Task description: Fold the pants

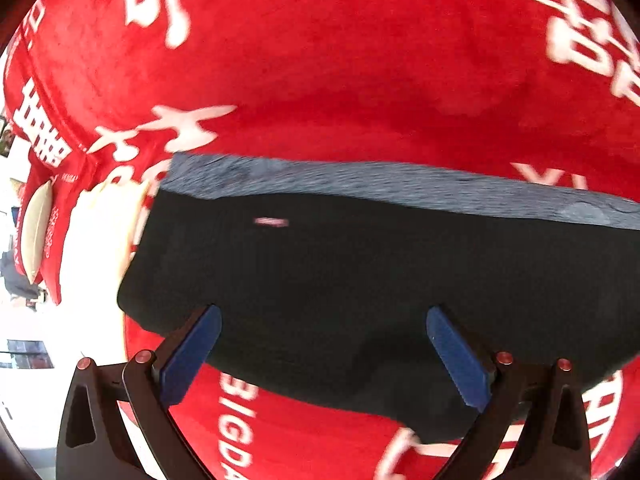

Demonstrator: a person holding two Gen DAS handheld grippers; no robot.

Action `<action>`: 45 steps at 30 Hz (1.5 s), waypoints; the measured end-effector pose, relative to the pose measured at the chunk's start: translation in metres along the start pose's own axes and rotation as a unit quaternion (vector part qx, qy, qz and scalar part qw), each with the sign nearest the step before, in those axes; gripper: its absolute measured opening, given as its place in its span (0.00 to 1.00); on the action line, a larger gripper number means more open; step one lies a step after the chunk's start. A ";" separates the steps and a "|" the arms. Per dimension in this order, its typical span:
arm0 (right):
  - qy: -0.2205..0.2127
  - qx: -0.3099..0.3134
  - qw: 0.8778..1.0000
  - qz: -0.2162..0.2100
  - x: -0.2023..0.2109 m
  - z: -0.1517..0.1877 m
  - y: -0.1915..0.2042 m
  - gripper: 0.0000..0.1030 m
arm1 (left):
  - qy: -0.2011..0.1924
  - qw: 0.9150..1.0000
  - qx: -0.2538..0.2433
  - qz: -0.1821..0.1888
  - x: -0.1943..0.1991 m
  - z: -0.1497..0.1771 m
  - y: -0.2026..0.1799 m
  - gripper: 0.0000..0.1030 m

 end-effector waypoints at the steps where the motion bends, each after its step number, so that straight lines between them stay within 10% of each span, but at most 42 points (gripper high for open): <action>1: -0.003 -0.005 1.000 -0.001 0.003 -0.004 -0.009 0.77 | -0.001 1.000 -0.004 0.002 0.003 -0.003 -0.008 1.00; 8: -0.011 -0.033 0.999 -0.009 0.018 -0.024 -0.061 0.74 | -0.008 0.999 -0.040 0.008 0.025 -0.023 -0.076 1.00; 13: -0.018 -0.042 0.999 -0.021 0.026 -0.036 -0.088 0.50 | -0.010 0.998 -0.068 0.012 0.035 -0.036 -0.115 1.00; 36: -0.011 -0.104 0.994 -0.021 0.020 -0.056 -0.183 0.42 | -0.012 0.992 -0.128 0.014 0.062 -0.072 -0.224 1.00; 45: -0.078 -0.137 0.984 -0.078 0.039 -0.111 -0.211 0.41 | -0.020 0.993 -0.116 0.027 0.059 -0.088 -0.276 1.00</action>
Point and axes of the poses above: each gripper's, at about its wrist camera, not at the fingertips, and x roughly against the way its jaws point, y to its left, z to its underside, the point moved 1 cm from there along -x, roughly the way its jaws point, and after that the axes turned 12 degrees about -x, right-handed, at the moved point
